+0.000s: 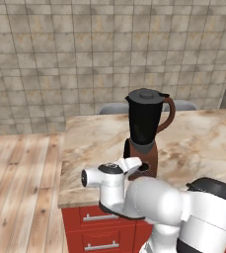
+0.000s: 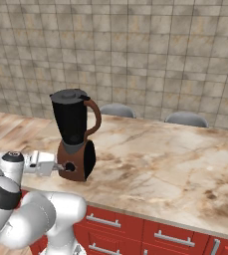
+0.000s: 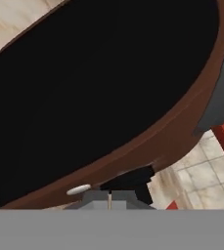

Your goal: Grab the lime and lemon wedge from the fridge, place them in the blender, close the lid, and turn on the blender to create a marinade.

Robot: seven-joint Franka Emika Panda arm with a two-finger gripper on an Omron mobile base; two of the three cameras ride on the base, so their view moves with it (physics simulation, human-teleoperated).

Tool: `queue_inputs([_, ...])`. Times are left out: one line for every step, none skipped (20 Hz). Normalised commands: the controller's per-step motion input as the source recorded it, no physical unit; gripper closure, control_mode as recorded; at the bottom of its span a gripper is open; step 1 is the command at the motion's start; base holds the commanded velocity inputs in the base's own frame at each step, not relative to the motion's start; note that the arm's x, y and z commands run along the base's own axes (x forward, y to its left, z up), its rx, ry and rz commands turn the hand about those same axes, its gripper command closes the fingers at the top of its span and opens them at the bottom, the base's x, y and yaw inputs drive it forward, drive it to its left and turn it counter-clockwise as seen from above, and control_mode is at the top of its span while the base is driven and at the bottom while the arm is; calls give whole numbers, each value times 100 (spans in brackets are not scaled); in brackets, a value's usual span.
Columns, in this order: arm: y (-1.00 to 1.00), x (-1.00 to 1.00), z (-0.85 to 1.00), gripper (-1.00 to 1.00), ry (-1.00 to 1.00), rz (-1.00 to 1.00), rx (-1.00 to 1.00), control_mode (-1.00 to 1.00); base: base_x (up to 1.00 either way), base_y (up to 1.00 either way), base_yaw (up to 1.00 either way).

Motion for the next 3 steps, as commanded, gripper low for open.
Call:
queue_inputs([17,0,24,100,-11,0,-5,-100,0,0,0])
queue_inputs([16,0,30,100,-12,0,-5,-100,0,0,0])
queue_inputs([12,0,34,100,-14,0,-5,-100,0,0,0])
